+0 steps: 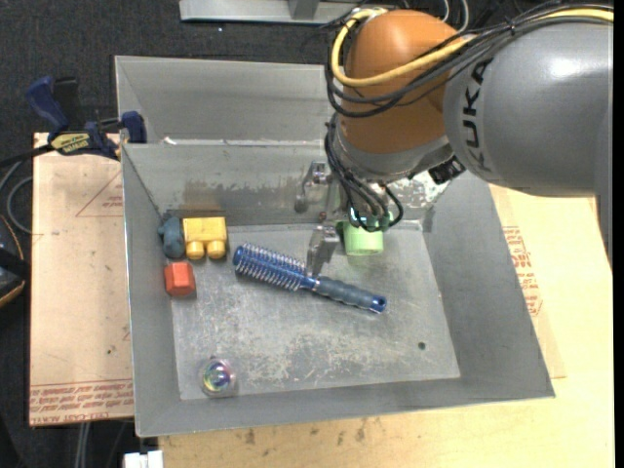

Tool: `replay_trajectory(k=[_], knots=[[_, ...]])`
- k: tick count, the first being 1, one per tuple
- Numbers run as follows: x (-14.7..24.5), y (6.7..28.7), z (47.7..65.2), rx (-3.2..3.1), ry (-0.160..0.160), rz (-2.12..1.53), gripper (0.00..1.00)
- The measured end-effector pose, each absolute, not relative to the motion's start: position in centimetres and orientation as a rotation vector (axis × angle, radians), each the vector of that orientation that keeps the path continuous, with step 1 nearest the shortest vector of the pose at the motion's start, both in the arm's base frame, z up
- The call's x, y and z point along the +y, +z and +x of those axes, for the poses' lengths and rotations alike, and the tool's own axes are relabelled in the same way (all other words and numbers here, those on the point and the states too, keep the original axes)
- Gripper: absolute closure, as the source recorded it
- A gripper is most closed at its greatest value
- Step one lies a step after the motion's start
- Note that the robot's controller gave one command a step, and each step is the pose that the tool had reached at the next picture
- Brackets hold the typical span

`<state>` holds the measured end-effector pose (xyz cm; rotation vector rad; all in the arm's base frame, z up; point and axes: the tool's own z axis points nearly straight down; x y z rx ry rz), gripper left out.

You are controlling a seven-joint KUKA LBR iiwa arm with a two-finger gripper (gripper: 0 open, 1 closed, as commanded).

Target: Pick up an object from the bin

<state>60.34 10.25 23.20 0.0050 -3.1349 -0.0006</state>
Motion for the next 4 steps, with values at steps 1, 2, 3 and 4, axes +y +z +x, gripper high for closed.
replay_trajectory(k=[1,2,3,4], knots=[[10.7,7.4,62.8,-3.131,-0.009,-0.349,0.0],[11.0,10.1,61.8,-3.117,-0.004,-0.421,0.0],[10.3,9.9,61.2,-3.085,-0.001,-0.59,0.0],[11.2,7.7,60.9,-3.029,-0.009,-0.869,0.0]])
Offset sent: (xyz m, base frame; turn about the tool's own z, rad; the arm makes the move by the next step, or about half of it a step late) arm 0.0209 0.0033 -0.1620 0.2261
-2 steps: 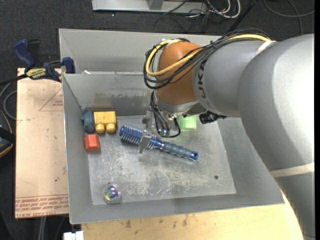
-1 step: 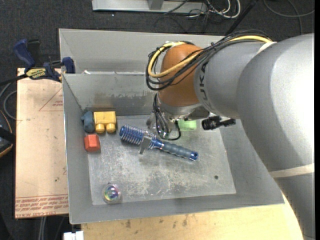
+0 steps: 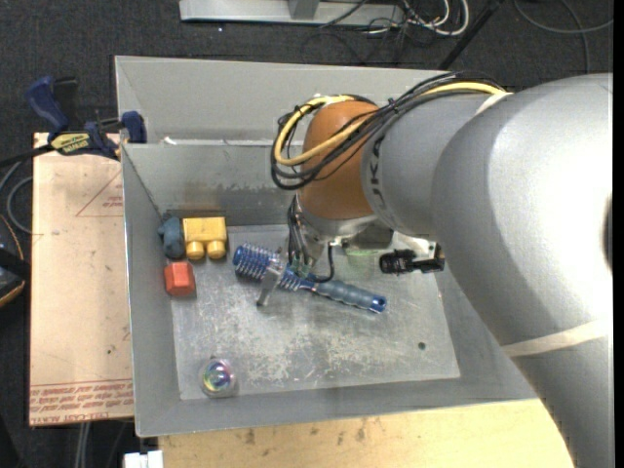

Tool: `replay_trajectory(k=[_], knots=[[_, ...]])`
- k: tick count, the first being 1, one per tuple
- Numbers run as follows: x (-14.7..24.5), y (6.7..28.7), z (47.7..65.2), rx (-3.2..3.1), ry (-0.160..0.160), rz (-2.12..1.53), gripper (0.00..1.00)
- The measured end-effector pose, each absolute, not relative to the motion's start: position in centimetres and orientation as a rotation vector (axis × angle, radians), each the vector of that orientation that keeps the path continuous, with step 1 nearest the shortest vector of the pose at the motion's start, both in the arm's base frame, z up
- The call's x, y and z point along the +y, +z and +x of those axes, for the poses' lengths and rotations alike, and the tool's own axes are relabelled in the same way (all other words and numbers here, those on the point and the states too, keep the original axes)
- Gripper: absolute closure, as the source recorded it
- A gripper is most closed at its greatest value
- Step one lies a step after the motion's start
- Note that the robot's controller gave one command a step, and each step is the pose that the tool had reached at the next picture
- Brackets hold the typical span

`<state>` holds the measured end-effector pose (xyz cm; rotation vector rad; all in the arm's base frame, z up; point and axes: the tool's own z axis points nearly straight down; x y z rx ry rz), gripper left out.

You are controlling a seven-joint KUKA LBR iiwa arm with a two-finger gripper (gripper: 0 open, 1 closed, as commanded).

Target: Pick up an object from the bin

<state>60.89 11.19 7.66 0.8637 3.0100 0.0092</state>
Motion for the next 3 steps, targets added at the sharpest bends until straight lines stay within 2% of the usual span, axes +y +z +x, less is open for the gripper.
replay_trajectory(k=[1,2,3], knots=[[11.2,7.9,61.1,3.016,0.005,0.862,0.0],[11.3,8.1,61.3,3.011,0.009,0.861,1.0],[11.3,10.7,61.3,3.019,0.004,0.859,1.0]])
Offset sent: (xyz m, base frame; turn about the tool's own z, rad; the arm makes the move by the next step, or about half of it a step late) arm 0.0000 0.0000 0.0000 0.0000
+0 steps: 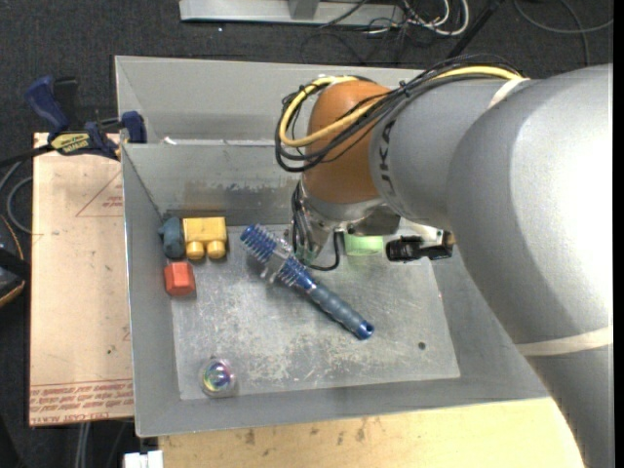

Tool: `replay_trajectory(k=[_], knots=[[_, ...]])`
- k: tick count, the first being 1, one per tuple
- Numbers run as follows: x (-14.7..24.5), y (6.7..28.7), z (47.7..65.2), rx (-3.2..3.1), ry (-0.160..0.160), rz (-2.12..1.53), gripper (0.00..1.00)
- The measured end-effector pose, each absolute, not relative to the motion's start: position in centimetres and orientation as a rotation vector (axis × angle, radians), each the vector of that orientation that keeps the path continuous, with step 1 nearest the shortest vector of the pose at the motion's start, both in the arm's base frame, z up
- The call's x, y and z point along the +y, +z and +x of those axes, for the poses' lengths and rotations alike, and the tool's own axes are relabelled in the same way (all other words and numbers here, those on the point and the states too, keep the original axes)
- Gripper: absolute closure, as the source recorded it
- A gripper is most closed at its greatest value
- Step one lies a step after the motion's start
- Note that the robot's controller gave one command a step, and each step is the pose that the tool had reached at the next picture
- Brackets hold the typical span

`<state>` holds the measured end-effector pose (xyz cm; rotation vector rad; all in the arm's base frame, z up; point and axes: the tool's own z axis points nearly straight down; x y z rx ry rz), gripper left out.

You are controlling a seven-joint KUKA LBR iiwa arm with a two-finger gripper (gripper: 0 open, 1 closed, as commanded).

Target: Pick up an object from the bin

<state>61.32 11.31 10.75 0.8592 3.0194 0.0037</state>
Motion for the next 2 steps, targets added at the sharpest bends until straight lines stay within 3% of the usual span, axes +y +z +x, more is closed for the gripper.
replay_trajectory(k=[1,2], knots=[[11.3,17.6,61.5,3.016,0.007,0.854,1.0],[11.4,19.8,61.6,3.021,0.004,0.852,1.0]])
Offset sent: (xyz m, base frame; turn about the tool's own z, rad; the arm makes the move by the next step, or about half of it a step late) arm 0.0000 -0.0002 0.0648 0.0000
